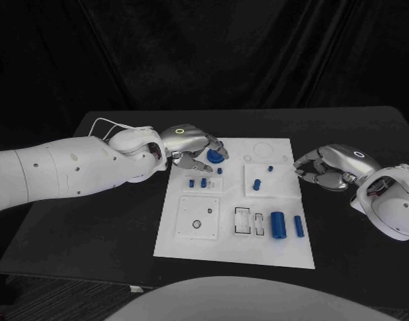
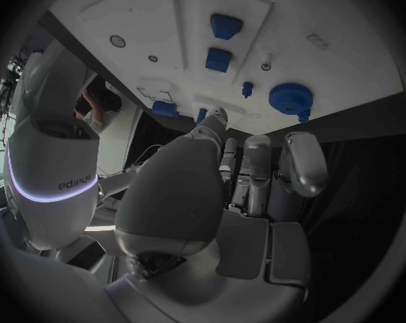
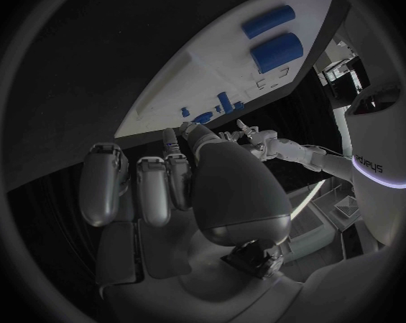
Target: Assemble the parts on the task board
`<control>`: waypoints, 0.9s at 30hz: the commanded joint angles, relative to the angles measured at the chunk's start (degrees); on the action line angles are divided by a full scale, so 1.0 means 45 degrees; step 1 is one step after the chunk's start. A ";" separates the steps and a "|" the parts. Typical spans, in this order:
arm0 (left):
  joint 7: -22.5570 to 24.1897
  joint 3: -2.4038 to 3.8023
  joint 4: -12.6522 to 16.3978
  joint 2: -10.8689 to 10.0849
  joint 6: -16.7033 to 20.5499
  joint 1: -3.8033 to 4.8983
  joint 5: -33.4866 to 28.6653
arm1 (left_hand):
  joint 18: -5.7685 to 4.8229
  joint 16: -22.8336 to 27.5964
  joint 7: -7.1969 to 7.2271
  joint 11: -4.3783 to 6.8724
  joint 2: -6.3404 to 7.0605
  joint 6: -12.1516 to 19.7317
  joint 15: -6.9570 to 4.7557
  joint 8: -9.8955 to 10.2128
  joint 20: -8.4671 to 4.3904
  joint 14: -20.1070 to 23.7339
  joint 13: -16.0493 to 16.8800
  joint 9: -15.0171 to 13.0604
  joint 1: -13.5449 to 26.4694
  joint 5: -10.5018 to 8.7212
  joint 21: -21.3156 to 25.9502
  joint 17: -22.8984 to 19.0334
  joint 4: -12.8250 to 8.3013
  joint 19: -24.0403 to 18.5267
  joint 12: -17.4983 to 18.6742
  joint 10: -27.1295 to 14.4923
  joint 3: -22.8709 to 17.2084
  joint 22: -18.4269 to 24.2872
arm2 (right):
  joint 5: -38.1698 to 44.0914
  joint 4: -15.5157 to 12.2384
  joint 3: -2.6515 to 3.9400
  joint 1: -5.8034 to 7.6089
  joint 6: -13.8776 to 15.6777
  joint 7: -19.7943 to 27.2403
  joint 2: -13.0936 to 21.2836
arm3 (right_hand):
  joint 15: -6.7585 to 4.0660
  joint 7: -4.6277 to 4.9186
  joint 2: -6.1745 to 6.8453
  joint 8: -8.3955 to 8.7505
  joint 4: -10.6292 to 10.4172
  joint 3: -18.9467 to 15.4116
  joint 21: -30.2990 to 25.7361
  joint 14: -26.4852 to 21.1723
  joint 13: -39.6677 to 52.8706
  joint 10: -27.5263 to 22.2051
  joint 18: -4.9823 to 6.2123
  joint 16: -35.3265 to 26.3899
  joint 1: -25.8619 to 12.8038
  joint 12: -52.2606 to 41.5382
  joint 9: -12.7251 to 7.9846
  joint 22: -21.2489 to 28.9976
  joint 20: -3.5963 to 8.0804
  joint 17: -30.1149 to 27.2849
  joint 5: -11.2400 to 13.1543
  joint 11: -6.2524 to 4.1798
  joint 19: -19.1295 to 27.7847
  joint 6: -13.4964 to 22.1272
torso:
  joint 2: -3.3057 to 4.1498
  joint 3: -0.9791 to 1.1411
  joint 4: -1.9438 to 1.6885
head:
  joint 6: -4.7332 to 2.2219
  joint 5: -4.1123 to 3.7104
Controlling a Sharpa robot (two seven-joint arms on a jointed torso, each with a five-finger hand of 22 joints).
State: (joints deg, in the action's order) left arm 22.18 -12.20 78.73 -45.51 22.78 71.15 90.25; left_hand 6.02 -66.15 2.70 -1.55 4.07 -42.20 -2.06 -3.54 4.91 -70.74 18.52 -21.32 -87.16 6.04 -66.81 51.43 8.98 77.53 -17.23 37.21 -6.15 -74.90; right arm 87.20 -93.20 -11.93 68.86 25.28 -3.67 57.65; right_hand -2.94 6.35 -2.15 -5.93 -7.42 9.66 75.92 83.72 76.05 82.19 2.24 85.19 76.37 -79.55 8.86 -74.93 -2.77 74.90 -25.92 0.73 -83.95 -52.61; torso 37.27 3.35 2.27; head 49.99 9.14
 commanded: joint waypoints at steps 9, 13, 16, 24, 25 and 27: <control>-0.0111 0.0011 -0.0515 0.0557 0.0167 -0.0012 0.2458 | -0.0359 -0.0679 -0.0367 -0.0017 0.0040 -0.0790 -0.0011 -0.0183 -0.0088 -0.0614 -0.0447 0.0501 0.0038 0.0323 -0.0657 0.0505 -0.0252 0.0527 0.0012 0.0606 -0.0387 -0.2074 | -0.0030 0.0040 0.0007 -0.0087 0.0092 0.0168 -0.0002 | 0.0003 0.0021 0.0157 0.0022 0.0003 0.0073 0.0022 0.0925 -0.0057 0.0047 0.0221 0.0020 0.0012 -0.0033 -0.0018 -0.2389 -0.0099 0.0966 -0.0092 0.0070 -0.0054 -0.0111 | 0.0155 -0.0082 0.0049 | 0.0003 0.0090; -0.0259 0.0012 -0.0720 0.0776 -0.0070 -0.0013 0.2508 | -0.0395 -0.0821 -0.0586 0.0025 -0.0016 -0.1169 -0.0055 -0.0219 -0.0132 -0.0747 -0.0588 0.0670 0.0171 0.0346 -0.0851 0.0553 -0.0289 0.0664 -0.0028 0.0980 -0.0499 -0.2123 | -0.0031 0.0061 0.0007 -0.0097 0.0014 0.0150 -0.0020 | 0.0007 0.0023 0.0159 0.0020 0.0008 0.0087 0.0031 0.0924 -0.0085 0.0032 0.0219 0.0016 0.0010 -0.0014 -0.0020 -0.2392 -0.0103 0.0957 -0.0115 0.0074 -0.0059 -0.0119 | 0.0198 -0.0102 0.0054 | 0.0003 0.0104; -0.0314 0.0012 -0.0874 0.0930 -0.0223 -0.0013 0.2522 | -0.0413 -0.0856 -0.0708 0.0043 -0.0069 -0.1436 -0.0073 -0.0245 -0.0165 -0.0811 -0.0695 0.0774 0.0212 0.0425 -0.0949 0.0504 -0.0331 0.0738 0.0009 0.1268 -0.0628 -0.2147 | -0.0031 0.0069 0.0007 -0.0101 -0.0037 0.0135 -0.0030 | 0.0007 0.0023 0.0159 0.0020 0.0008 0.0087 0.0031 0.0924 -0.0085 0.0032 0.0219 0.0016 0.0010 -0.0014 -0.0020 -0.2392 -0.0103 0.0957 -0.0115 0.0074 -0.0059 -0.0119 | 0.0189 -0.0085 0.0042 | 0.0003 0.0084; -0.0396 0.0013 -0.1292 0.1343 -0.0627 -0.0021 0.2533 | -0.0397 -0.0829 -0.0971 0.0172 -0.0082 -0.2134 -0.0157 -0.0369 -0.0203 -0.0759 -0.0894 0.0907 0.0308 0.0449 -0.0858 0.0298 -0.0379 0.0705 0.0115 0.2062 -0.0976 -0.2121 | -0.0032 0.0064 0.0008 -0.0103 -0.0078 0.0114 -0.0049 | 0.0009 0.0024 0.0161 0.0020 0.0011 0.0095 0.0005 0.0921 -0.0097 0.0025 0.0225 0.0009 0.0008 -0.0005 -0.0021 -0.2384 -0.0105 0.0940 -0.0126 0.0074 -0.0049 -0.0121 | 0.0174 -0.0072 0.0040 | 0.0003 0.0096; -0.0403 0.0013 -0.1331 0.1383 -0.0667 -0.0023 0.2534 | -0.0398 -0.0833 -0.0966 0.0177 -0.0079 -0.2144 -0.0160 -0.0365 -0.0203 -0.0760 -0.0900 0.0913 0.0311 0.0450 -0.0860 0.0298 -0.0380 0.0706 0.0116 0.2100 -0.0991 -0.2122 | -0.0032 0.0060 0.0008 -0.0104 -0.0082 0.0113 -0.0047 | 0.0009 0.0024 0.0161 0.0020 0.0011 0.0095 0.0005 0.0921 -0.0097 0.0025 0.0225 0.0009 0.0008 -0.0005 -0.0021 -0.2384 -0.0105 0.0940 -0.0126 0.0074 -0.0049 -0.0121 | 0.0174 -0.0071 0.0040 | 0.0003 0.0082; -0.0411 0.0013 -0.1391 0.1450 -0.0716 -0.0028 0.2535 | -0.0394 -0.0850 -0.0909 0.0100 -0.0043 -0.2176 -0.0136 -0.0322 -0.0208 -0.0753 -0.0918 0.0961 0.0376 0.0443 -0.0836 0.0268 -0.0354 0.0693 0.0099 0.2442 -0.1087 -0.2116 | -0.0032 0.0054 0.0008 -0.0104 -0.0090 0.0108 -0.0039 | 0.0009 0.0024 0.0161 0.0020 0.0011 0.0095 0.0005 0.0921 -0.0097 0.0025 0.0225 0.0009 0.0008 -0.0005 -0.0021 -0.2384 -0.0105 0.0940 -0.0126 0.0074 -0.0049 -0.0121 | 0.0164 -0.0068 0.0046 | 0.0003 0.0071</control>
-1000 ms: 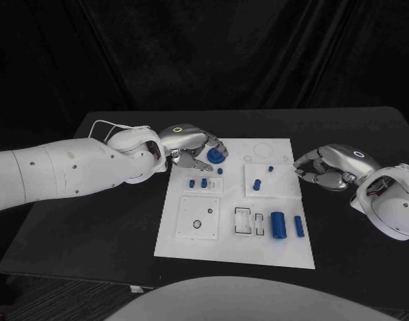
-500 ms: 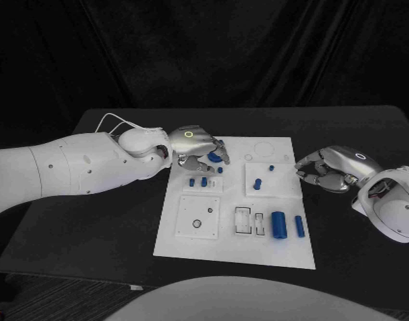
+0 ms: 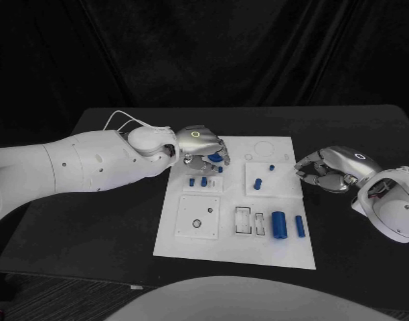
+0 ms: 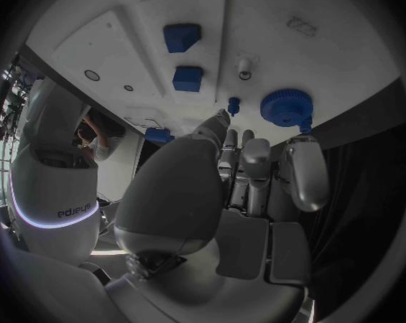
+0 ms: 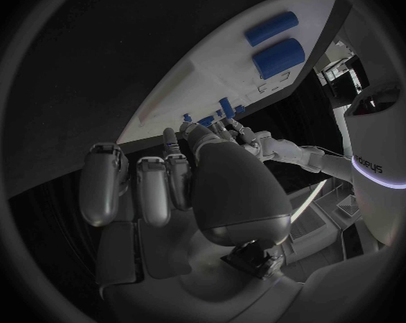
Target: Assemble the parts on the task board
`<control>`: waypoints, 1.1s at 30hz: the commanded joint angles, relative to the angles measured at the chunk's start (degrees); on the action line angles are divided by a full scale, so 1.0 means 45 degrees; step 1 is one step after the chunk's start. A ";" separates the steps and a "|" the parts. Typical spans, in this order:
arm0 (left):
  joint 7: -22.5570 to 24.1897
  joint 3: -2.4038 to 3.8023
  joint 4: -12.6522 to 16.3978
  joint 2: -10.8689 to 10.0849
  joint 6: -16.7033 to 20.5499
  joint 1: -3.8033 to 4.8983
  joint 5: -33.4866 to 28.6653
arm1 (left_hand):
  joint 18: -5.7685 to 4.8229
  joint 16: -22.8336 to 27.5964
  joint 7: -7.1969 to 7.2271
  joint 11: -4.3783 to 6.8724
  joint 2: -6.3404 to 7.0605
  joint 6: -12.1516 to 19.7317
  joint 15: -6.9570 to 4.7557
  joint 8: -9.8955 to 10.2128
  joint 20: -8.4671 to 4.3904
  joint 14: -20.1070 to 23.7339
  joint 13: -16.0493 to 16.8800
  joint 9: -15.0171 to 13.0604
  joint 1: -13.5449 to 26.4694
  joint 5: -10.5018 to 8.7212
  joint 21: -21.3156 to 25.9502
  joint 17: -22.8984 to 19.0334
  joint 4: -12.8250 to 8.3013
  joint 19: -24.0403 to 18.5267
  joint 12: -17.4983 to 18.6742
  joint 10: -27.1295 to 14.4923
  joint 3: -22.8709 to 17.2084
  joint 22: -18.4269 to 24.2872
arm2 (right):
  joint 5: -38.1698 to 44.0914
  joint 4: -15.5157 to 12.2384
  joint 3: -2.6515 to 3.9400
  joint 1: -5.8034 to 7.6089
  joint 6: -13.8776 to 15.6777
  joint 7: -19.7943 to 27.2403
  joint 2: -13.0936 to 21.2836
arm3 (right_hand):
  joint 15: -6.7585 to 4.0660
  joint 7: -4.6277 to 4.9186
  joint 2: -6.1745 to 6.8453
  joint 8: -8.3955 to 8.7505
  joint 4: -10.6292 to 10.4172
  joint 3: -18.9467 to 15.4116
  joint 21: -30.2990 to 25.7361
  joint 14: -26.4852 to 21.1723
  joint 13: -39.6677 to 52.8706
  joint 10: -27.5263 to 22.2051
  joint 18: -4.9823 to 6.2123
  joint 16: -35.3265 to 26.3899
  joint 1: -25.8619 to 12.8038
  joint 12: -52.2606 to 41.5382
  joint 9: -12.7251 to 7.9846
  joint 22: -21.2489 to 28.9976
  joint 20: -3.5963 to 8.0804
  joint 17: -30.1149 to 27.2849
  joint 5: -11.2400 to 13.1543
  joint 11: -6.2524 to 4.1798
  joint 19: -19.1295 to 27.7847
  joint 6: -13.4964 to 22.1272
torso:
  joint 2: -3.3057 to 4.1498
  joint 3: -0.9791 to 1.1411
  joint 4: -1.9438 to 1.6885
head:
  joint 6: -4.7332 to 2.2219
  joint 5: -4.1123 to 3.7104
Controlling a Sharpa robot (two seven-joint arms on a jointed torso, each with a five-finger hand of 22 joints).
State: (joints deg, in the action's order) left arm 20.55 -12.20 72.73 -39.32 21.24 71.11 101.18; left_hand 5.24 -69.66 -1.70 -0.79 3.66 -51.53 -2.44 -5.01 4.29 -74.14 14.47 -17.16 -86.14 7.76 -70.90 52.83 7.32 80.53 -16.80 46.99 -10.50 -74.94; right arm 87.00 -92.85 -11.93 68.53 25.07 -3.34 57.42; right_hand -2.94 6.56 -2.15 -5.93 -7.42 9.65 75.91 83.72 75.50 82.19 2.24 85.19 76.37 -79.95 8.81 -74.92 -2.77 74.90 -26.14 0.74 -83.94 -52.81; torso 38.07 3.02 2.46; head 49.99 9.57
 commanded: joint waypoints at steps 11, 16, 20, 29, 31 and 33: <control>-0.0150 0.0013 -0.0327 0.0376 -0.0720 -0.0084 0.0106 | -0.0201 -0.0013 0.0037 -0.0036 0.0156 -0.0283 -0.0048 0.0038 -0.0065 0.0126 -0.0055 0.0109 0.0272 -0.0014 0.0189 -0.0267 0.0060 -0.0045 0.0051 0.0966 -0.0389 -0.2077 | 0.0013 -0.0049 0.0008 -0.0032 -0.0056 0.0022 0.0032 | 0.0009 -0.0022 0.0161 0.0020 0.0010 0.0096 0.0006 0.0921 0.0026 0.0025 0.0225 0.0009 0.0008 0.0083 -0.0011 -0.2387 -0.0105 0.0940 -0.0076 0.0074 -0.0049 -0.0075 | -0.0024 0.0021 0.0014 | 0.0003 -0.0013; -0.0154 0.0013 -0.0437 0.0483 -0.0766 -0.0142 0.0106 | -0.0198 -0.0018 0.0031 -0.0006 0.0155 -0.0353 -0.0052 0.0034 -0.0062 0.0136 -0.0073 0.0119 0.0253 0.0005 0.0205 -0.0289 0.0048 -0.0056 0.0085 0.1128 -0.0489 -0.2074 | 0.0012 -0.0053 0.0008 -0.0032 -0.0073 0.0007 0.0041 | 0.0010 -0.0016 0.0170 0.0030 0.0017 0.0107 -0.0006 0.0920 0.0012 0.0017 0.0227 0.0007 0.0005 0.0092 -0.0018 -0.2383 -0.0108 0.0936 -0.0089 0.0071 -0.0044 -0.0063 | -0.0027 0.0016 -0.0012 | 0.0003 -0.0048; -0.0144 0.0013 -0.0564 0.0566 -0.0785 -0.0193 0.0106 | -0.0189 0.0014 0.0024 0.0017 0.0164 -0.0409 -0.0063 0.0029 -0.0059 0.0175 -0.0094 0.0125 0.0217 0.0051 0.0253 -0.0369 0.0019 -0.0082 0.0127 0.1227 -0.0577 -0.2061 | 0.0012 -0.0051 0.0008 -0.0032 -0.0094 -0.0003 0.0036 | 0.0010 -0.0016 0.0170 0.0030 0.0017 0.0107 -0.0006 0.0920 0.0012 0.0017 0.0227 0.0007 0.0005 0.0092 -0.0018 -0.2383 -0.0108 0.0936 -0.0089 0.0071 -0.0044 -0.0063 | -0.0033 0.0018 0.0004 | 0.0003 -0.0022; -0.0101 0.0013 -0.0877 0.0703 -0.0721 -0.0342 0.0106 | -0.0221 -0.0120 -0.0122 0.0045 0.0177 -0.0603 -0.0094 0.0012 -0.0063 0.0069 -0.0129 0.0145 0.0178 0.0124 0.0098 -0.0238 -0.0039 -0.0002 0.0194 0.1676 -0.0855 -0.2107 | -0.0063 -0.0047 0.0008 -0.0032 -0.0144 -0.0009 0.0038 | 0.0011 -0.0014 0.0173 0.0034 0.0021 0.0117 -0.0031 0.0912 -0.0012 0.0002 0.0233 -0.0010 0.0003 0.0110 -0.0021 -0.2376 -0.0109 0.0896 -0.0096 0.0073 -0.0034 -0.0058 | -0.0044 0.0011 -0.0006 | 0.0003 -0.0052; -0.0019 0.0013 -0.0920 0.0730 -0.0563 -0.0380 0.0106 | -0.0245 -0.0199 -0.0288 0.0018 0.0106 -0.0914 -0.0107 -0.0104 -0.0076 -0.0009 -0.0110 0.0107 0.0089 0.0147 -0.0034 -0.0161 -0.0109 0.0070 0.0147 0.2032 -0.1031 -0.2143 | -0.0072 -0.0044 0.0008 -0.0032 -0.0143 -0.0006 0.0037 | 0.0012 -0.0015 0.0173 0.0035 0.0023 0.0123 -0.0047 0.0910 -0.0023 -0.0005 0.0237 -0.0012 0.0004 0.0119 -0.0023 -0.2371 -0.0110 0.0892 -0.0100 0.0075 -0.0028 -0.0057 | -0.0044 0.0008 0.0001 | 0.0003 -0.0049; 0.0012 0.0013 -0.0947 0.0761 -0.0379 -0.0420 0.0106 | -0.0277 -0.0302 -0.0406 0.0028 0.0040 -0.1529 -0.0079 -0.0343 -0.0086 -0.0131 -0.0059 0.0018 -0.0061 0.0326 -0.0192 -0.0065 -0.0277 0.0160 0.0026 0.2691 -0.1235 -0.2184 | -0.0078 -0.0038 0.0008 -0.0032 -0.0144 -0.0002 0.0032 | 0.0012 -0.0015 0.0173 0.0035 0.0023 0.0123 -0.0047 0.0910 -0.0023 -0.0005 0.0237 -0.0012 0.0004 0.0119 -0.0023 -0.2371 -0.0110 0.0892 -0.0100 0.0075 -0.0028 -0.0057 | -0.0040 0.0005 0.0002 | 0.0003 -0.0062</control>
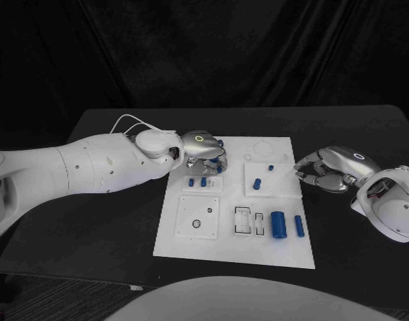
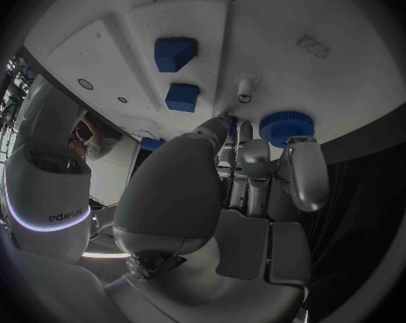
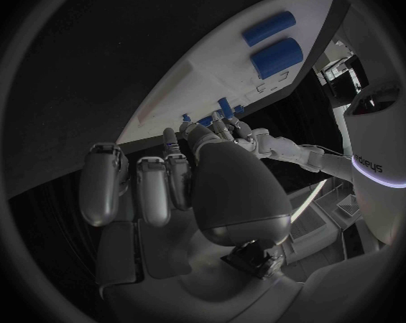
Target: Assemble the parts on the task board
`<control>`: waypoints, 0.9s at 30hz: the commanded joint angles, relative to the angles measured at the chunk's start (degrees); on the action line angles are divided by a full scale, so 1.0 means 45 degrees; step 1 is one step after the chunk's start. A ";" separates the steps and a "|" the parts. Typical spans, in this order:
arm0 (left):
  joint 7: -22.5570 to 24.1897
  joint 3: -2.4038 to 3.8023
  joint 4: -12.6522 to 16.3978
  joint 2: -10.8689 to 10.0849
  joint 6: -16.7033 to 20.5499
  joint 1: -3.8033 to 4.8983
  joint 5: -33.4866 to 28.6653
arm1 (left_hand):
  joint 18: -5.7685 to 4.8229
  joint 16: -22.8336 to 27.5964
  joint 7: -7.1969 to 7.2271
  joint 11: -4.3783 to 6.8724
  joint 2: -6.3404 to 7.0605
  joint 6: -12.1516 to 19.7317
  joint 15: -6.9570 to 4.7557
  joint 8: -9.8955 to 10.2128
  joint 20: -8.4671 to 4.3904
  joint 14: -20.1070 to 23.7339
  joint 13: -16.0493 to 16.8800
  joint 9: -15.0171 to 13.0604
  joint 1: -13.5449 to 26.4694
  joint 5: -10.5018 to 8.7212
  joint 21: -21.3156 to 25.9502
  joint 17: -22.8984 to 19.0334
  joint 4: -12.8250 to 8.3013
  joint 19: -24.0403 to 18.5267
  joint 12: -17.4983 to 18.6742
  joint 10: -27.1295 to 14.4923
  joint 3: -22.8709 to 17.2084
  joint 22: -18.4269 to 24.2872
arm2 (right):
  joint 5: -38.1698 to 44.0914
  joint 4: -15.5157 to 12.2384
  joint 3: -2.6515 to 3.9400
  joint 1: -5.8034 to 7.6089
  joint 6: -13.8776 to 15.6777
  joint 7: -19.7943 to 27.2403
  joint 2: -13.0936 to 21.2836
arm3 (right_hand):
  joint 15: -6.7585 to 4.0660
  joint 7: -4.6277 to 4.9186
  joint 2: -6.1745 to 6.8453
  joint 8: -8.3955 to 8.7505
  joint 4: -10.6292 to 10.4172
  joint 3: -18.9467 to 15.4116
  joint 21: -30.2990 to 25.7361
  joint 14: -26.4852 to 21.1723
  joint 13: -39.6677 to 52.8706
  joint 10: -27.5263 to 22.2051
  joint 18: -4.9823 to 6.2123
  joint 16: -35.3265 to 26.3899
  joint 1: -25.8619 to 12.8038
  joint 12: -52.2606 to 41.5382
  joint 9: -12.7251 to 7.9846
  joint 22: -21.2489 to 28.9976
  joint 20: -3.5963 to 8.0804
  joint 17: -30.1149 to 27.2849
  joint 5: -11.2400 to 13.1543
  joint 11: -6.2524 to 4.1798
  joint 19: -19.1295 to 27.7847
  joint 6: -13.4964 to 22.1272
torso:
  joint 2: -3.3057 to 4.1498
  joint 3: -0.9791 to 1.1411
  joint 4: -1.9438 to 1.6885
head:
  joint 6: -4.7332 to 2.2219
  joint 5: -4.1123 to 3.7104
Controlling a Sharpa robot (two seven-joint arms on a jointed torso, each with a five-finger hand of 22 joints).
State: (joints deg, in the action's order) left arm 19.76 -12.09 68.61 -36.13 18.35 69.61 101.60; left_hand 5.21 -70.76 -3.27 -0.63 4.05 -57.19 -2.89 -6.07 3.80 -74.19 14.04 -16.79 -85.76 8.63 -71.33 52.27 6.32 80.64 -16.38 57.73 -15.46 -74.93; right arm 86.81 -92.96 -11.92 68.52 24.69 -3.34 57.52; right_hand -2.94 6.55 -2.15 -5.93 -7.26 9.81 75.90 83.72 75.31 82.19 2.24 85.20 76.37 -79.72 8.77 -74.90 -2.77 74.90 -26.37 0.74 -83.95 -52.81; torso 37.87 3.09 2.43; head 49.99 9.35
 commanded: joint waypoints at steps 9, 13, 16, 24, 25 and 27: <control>0.0215 -0.0010 -0.0080 0.0058 0.0778 -0.0158 0.0012 | -0.0343 0.0001 -0.0227 -0.0089 -0.0115 -0.0899 0.0037 -0.0174 -0.0018 -0.0250 -0.0009 -0.0053 -0.0350 0.0352 -0.0476 -0.0136 -0.0420 0.0334 0.0117 0.1252 -0.0517 -0.2285 | -0.0043 -0.0002 0.0007 -0.0030 -0.0076 0.0012 -0.0001 | 0.0013 -0.0015 0.0172 0.0036 -0.0009 0.0093 -0.0071 0.0907 0.0023 -0.0003 0.0243 -0.0020 0.0006 0.0066 -0.0014 -0.2365 -0.0111 0.0875 -0.0053 0.0077 -0.0016 -0.0057 | 0.0010 -0.0013 0.0006 | 0.0003 -0.0020; 0.0410 -0.0009 0.0054 -0.0045 0.1165 -0.0166 0.0011 | -0.0394 0.0027 -0.0166 -0.0010 -0.0118 -0.1395 -0.0021 -0.0301 -0.0043 -0.0400 -0.0032 -0.0100 -0.0252 0.0415 -0.0726 -0.0185 -0.0501 0.0464 0.0248 0.1777 -0.0545 -0.2351 | -0.0044 0.0012 0.0007 -0.0032 -0.0079 0.0014 -0.0008 | 0.0016 -0.0016 0.0167 0.0034 -0.0002 0.0110 -0.0068 0.0902 0.0011 -0.0012 0.0242 -0.0028 0.0010 0.0075 -0.0015 -0.2366 -0.0113 0.0858 -0.0060 0.0082 -0.0018 -0.0065 | 0.0020 -0.0015 0.0014 | 0.0003 -0.0011; 0.0460 -0.0009 0.0185 -0.0146 0.1330 -0.0168 0.0011 | -0.0393 0.0081 -0.0145 0.0013 -0.0103 -0.1468 -0.0038 -0.0305 -0.0048 -0.0397 -0.0045 -0.0102 -0.0223 0.0444 -0.0722 -0.0275 -0.0522 0.0462 0.0305 0.1862 -0.0550 -0.2348 | -0.0045 0.0021 0.0007 -0.0035 -0.0085 0.0017 -0.0012 | 0.0016 -0.0016 0.0167 0.0034 -0.0002 0.0110 -0.0068 0.0902 0.0011 -0.0012 0.0242 -0.0028 0.0010 0.0075 -0.0015 -0.2366 -0.0113 0.0858 -0.0060 0.0082 -0.0018 -0.0065 | 0.0018 -0.0016 0.0014 | 0.0003 -0.0014; 0.0428 -0.0004 0.0899 -0.0781 0.1444 -0.0084 -0.0270 | -0.0337 0.0571 -0.0164 -0.0033 -0.0026 -0.1335 -0.0019 -0.0003 -0.0057 -0.0219 -0.0308 0.0030 -0.0079 0.0370 -0.0440 -0.0958 -0.0559 0.0322 0.1003 0.1811 -0.0680 -0.2265 | -0.0067 0.0016 0.0007 -0.0039 -0.0105 0.0004 0.0013 | 0.0016 -0.0016 0.0167 0.0034 -0.0002 0.0110 -0.0068 0.0902 0.0011 -0.0012 0.0242 -0.0028 0.0010 0.0075 -0.0015 -0.2366 -0.0113 0.0858 -0.0060 0.0082 -0.0018 -0.0065 | 0.0008 -0.0009 0.0025 | 0.0003 -0.0033; 0.0445 -0.0003 0.1013 -0.0889 0.1345 -0.0027 -0.0407 | -0.0330 0.0622 -0.0162 -0.0035 -0.0016 -0.1327 -0.0017 0.0029 -0.0056 -0.0201 -0.0343 0.0044 -0.0066 0.0361 -0.0402 -0.1028 -0.0561 0.0303 0.1087 0.1807 -0.0699 -0.2255 | -0.0068 0.0016 0.0007 -0.0039 -0.0110 -0.0002 0.0017 | 0.0016 -0.0016 0.0167 0.0034 -0.0002 0.0110 -0.0068 0.0902 0.0011 -0.0012 0.0242 -0.0028 0.0010 0.0075 -0.0015 -0.2366 -0.0113 0.0858 -0.0060 0.0082 -0.0018 -0.0065 | 0.0007 -0.0010 0.0021 | 0.0003 -0.0034; 0.0490 -0.0002 0.1205 -0.1085 0.1068 0.0107 -0.0744 | -0.0331 0.0678 -0.0159 -0.0054 0.0005 -0.1227 -0.0007 0.0164 -0.0051 -0.0207 -0.0463 0.0104 -0.0045 0.0351 -0.0389 -0.1069 -0.0566 0.0296 0.1383 0.1706 -0.0783 -0.2255 | -0.0069 0.0016 0.0007 -0.0039 -0.0122 -0.0011 0.0022 | 0.0019 -0.0013 0.0166 0.0034 0.0004 0.0127 -0.0069 0.0901 0.0004 -0.0018 0.0242 -0.0028 0.0012 0.0081 -0.0017 -0.2366 -0.0116 0.0859 -0.0064 0.0083 -0.0017 -0.0071 | 0.0002 -0.0011 0.0008 | 0.0003 -0.0025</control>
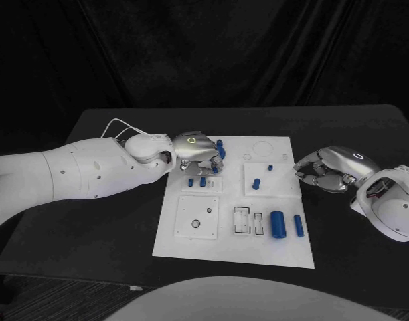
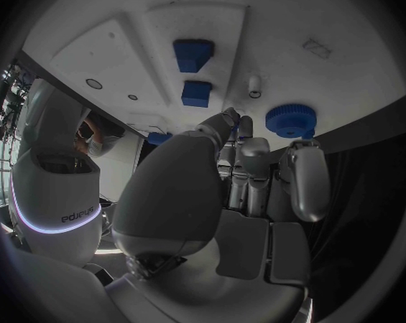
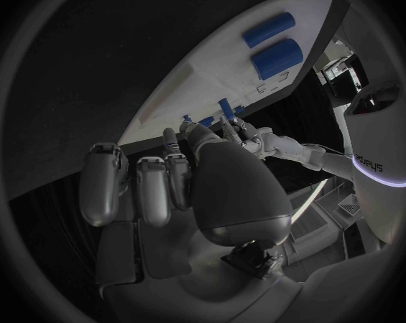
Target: Assemble the parts on the task board
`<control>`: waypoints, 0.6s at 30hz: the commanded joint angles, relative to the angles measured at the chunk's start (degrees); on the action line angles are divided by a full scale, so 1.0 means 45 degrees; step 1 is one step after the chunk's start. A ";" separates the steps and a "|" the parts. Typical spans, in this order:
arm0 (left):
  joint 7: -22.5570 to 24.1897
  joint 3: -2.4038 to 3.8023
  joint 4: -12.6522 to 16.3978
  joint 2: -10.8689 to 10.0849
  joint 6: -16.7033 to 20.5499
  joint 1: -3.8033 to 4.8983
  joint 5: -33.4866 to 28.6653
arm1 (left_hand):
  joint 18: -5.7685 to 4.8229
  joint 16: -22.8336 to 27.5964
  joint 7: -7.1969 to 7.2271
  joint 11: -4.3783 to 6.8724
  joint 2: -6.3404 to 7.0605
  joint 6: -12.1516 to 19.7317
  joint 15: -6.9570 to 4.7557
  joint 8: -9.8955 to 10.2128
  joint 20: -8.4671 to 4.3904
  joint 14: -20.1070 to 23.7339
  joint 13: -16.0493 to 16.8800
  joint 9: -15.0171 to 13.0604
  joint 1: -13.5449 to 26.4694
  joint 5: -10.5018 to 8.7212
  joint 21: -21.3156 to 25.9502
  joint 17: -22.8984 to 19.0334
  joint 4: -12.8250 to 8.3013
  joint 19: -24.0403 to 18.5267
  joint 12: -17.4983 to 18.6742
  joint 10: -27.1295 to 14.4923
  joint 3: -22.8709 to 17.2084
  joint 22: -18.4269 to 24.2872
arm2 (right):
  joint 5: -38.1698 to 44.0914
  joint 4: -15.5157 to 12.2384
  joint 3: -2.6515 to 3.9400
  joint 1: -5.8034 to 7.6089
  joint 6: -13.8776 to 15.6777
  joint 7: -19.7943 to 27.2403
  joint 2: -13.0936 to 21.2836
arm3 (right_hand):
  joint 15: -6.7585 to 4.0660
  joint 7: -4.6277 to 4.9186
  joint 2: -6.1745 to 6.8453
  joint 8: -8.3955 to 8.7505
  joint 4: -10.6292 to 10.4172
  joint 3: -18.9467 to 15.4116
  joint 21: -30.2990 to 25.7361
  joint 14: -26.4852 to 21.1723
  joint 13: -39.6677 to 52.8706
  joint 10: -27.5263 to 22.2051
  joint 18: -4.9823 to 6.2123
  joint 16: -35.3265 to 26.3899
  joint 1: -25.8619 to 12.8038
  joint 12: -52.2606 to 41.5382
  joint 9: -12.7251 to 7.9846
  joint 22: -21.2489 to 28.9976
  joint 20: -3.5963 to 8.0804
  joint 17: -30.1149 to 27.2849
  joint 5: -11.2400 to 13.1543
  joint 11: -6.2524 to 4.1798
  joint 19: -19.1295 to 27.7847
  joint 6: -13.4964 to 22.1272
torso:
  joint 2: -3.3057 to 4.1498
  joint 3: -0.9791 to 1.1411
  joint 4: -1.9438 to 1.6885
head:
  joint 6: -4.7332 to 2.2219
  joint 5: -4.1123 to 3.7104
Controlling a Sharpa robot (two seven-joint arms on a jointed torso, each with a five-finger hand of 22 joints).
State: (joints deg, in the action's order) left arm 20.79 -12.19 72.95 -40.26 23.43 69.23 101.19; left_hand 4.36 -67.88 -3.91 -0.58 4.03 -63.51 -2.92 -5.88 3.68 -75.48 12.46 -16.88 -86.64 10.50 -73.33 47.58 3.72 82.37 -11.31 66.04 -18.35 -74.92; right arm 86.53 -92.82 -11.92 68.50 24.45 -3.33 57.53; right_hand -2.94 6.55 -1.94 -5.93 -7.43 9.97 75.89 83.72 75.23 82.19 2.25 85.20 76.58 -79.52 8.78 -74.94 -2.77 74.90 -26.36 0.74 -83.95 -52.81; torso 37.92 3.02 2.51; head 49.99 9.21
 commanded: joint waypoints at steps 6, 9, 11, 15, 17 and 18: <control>0.0337 0.0020 0.0680 -0.0764 -0.0951 0.0503 -0.1409 | -0.0134 0.0066 -0.0065 -0.0119 0.0029 0.0130 0.0022 0.0171 -0.0023 0.0060 -0.0208 0.0145 0.0206 -0.0080 0.0097 -0.0059 0.0032 -0.0105 0.0488 -0.0134 -0.0207 -0.2248 | -0.0009 -0.0005 0.0007 -0.0032 -0.0131 -0.0039 0.0034 | 0.0020 -0.0011 0.0119 0.0033 0.0042 0.0096 -0.0067 0.0898 0.0025 -0.0017 0.0242 -0.0034 -0.0037 0.0033 -0.0019 -0.2358 -0.0117 0.0847 -0.0066 0.0083 -0.0018 -0.0073 | -0.0025 0.0012 -0.0029 | 0.0003 -0.0068; 0.0345 0.0019 0.0658 -0.0939 -0.1200 0.0592 -0.1547 | -0.0128 0.0109 -0.0090 -0.0140 0.0040 0.0134 0.0039 0.0207 -0.0015 0.0085 -0.0243 0.0159 0.0252 -0.0169 0.0139 -0.0115 0.0065 -0.0126 0.0574 -0.0090 -0.0219 -0.2238 | -0.0010 0.0005 0.0007 -0.0032 -0.0178 -0.0051 0.0034 | 0.0020 -0.0011 0.0119 0.0033 0.0042 0.0096 -0.0067 0.0898 0.0025 -0.0017 0.0242 -0.0034 -0.0037 0.0033 -0.0019 -0.2358 -0.0117 0.0847 -0.0066 0.0083 -0.0018 -0.0073 | -0.0045 0.0026 -0.0016 | 0.0003 -0.0039; 0.0353 0.0018 0.0672 -0.1045 -0.1365 0.0620 -0.1591 | -0.0122 0.0166 -0.0108 -0.0158 0.0033 0.0164 0.0042 0.0248 -0.0012 0.0123 -0.0275 0.0176 0.0240 -0.0203 0.0171 -0.0201 0.0069 -0.0142 0.0652 -0.0095 -0.0254 -0.2230 | -0.0010 0.0008 0.0007 -0.0032 -0.0190 -0.0053 0.0023 | 0.0020 -0.0011 0.0119 0.0033 0.0042 0.0096 -0.0067 0.0898 0.0025 -0.0017 0.0242 -0.0034 -0.0037 0.0033 -0.0019 -0.2358 -0.0117 0.0847 -0.0066 0.0083 -0.0018 -0.0073 | -0.0045 0.0029 -0.0006 | 0.0003 0.0001; 0.0366 0.0016 0.0855 -0.1302 -0.1561 0.0654 -0.1644 | -0.0136 0.0143 -0.0118 -0.0168 0.0028 0.0178 0.0037 0.0270 -0.0011 0.0106 -0.0296 0.0185 0.0242 -0.0216 0.0110 -0.0149 0.0081 -0.0113 0.0701 -0.0102 -0.0272 -0.2248 | -0.0010 0.0004 0.0007 -0.0034 -0.0190 -0.0052 0.0041 | 0.0021 -0.0010 0.0119 0.0032 0.0043 0.0105 -0.0084 0.0896 0.0002 -0.0031 0.0246 -0.0038 -0.0041 0.0050 -0.0021 -0.2353 -0.0119 0.0839 -0.0066 0.0084 -0.0010 -0.0078 | -0.0015 0.0030 -0.0014 | 0.0003 -0.0004; 0.0347 0.0015 0.0935 -0.1395 -0.1588 0.0662 -0.1656 | -0.0133 0.0132 -0.0117 -0.0169 0.0034 0.0185 0.0040 0.0281 -0.0010 0.0095 -0.0308 0.0190 0.0251 -0.0232 0.0124 -0.0129 0.0091 -0.0119 0.0729 -0.0106 -0.0275 -0.2245 | -0.0010 0.0007 0.0006 -0.0041 -0.0210 -0.0061 0.0065 | 0.0022 -0.0010 0.0118 0.0032 0.0045 0.0110 -0.0073 0.0894 -0.0014 -0.0041 0.0243 -0.0040 -0.0040 0.0062 -0.0021 -0.2356 -0.0120 0.0833 -0.0066 0.0084 -0.0015 -0.0079 | 0.0000 0.0033 -0.0026 | 0.0003 0.0014; 0.0334 0.0015 0.0962 -0.1432 -0.1606 0.0664 -0.1661 | -0.0133 0.0132 -0.0117 -0.0169 0.0034 0.0185 0.0040 0.0281 -0.0010 0.0095 -0.0308 0.0190 0.0251 -0.0232 0.0124 -0.0129 0.0091 -0.0119 0.0729 -0.0106 -0.0275 -0.2245 | -0.0010 0.0010 0.0006 -0.0047 -0.0224 -0.0066 0.0074 | 0.0022 -0.0010 0.0118 0.0032 0.0045 0.0110 -0.0073 0.0894 -0.0014 -0.0041 0.0243 -0.0040 -0.0040 0.0062 -0.0021 -0.2356 -0.0120 0.0833 -0.0066 0.0084 -0.0015 -0.0079 | 0.0008 0.0032 -0.0044 | 0.0003 0.0033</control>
State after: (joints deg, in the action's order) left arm 21.39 -12.16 76.97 -46.70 18.18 72.01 95.22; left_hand 4.36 -67.33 -4.20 -1.16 4.36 -62.71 -2.76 -4.86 3.46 -75.23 11.11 -16.10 -86.03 9.62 -72.74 47.02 4.11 82.14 -8.14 65.60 -19.24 -74.92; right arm 86.45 -92.77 -11.92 68.46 23.95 -3.35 57.72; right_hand -2.94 6.55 -1.94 -5.93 -7.27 10.13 75.89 83.72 75.54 82.19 2.24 85.20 76.58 -79.51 8.73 -74.93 -2.77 74.90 -26.36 0.74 -83.95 -52.81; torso 37.83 3.14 2.43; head 49.99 9.26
